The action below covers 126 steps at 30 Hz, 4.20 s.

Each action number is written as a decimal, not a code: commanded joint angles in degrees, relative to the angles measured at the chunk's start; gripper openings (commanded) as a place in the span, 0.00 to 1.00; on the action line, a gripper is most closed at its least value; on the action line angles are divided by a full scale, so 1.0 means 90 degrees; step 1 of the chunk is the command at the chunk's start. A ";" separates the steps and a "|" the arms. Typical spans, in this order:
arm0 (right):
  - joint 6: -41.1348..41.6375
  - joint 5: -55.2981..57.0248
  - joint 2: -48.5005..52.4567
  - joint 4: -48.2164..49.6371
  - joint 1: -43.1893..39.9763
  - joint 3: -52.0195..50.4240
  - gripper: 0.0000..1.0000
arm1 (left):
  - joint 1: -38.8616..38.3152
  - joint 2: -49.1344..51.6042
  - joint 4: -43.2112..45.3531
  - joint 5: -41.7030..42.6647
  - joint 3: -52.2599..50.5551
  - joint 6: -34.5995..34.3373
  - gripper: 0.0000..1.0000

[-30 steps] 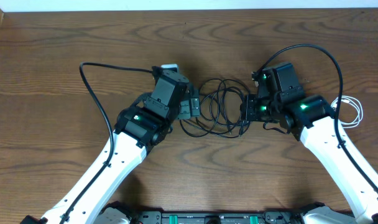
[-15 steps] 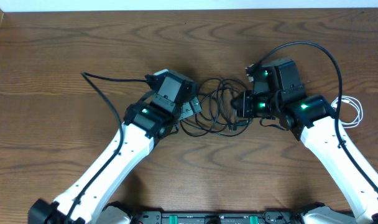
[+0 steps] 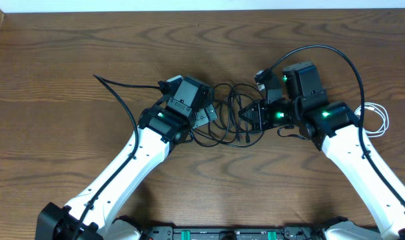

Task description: Untangle cables

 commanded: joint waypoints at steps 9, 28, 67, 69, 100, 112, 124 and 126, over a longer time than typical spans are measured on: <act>-0.0158 -0.0182 -0.0010 0.0019 -0.0061 0.0036 0.01 | -0.0002 0.0012 0.0000 -0.0022 0.0083 -0.0100 0.99; -0.0216 -0.0692 -0.0010 0.0282 -0.0063 0.0036 0.01 | -0.0010 0.0015 0.0056 0.0440 0.0083 0.0080 0.99; -0.0583 -0.1234 -0.0010 0.0568 -0.0568 0.0036 0.01 | -0.0202 0.1902 0.1826 0.0937 0.0083 0.0784 0.13; -0.0583 -0.1450 -0.0010 0.0563 -0.0767 0.0036 0.01 | -0.0206 0.2072 0.1829 0.0967 0.0083 0.0782 0.08; 0.1350 0.4636 -0.0007 -0.2310 -0.1513 0.0032 0.07 | 0.2144 -0.2402 0.2448 0.3077 0.0226 0.2463 0.08; 0.1591 0.4267 -0.0007 -0.2052 -0.1513 -0.0415 0.23 | 0.2142 -0.2679 0.2283 0.2939 0.0226 0.2504 0.08; 0.1899 0.3313 -0.0007 -0.1766 -0.1501 -0.0493 0.74 | 0.2142 -0.2640 0.2125 0.2917 0.0209 0.2506 0.08; 0.1897 0.3313 -0.0007 -0.1770 -0.1501 -0.0493 0.80 | 0.2142 -0.2640 0.2127 0.2914 0.0209 0.2506 0.08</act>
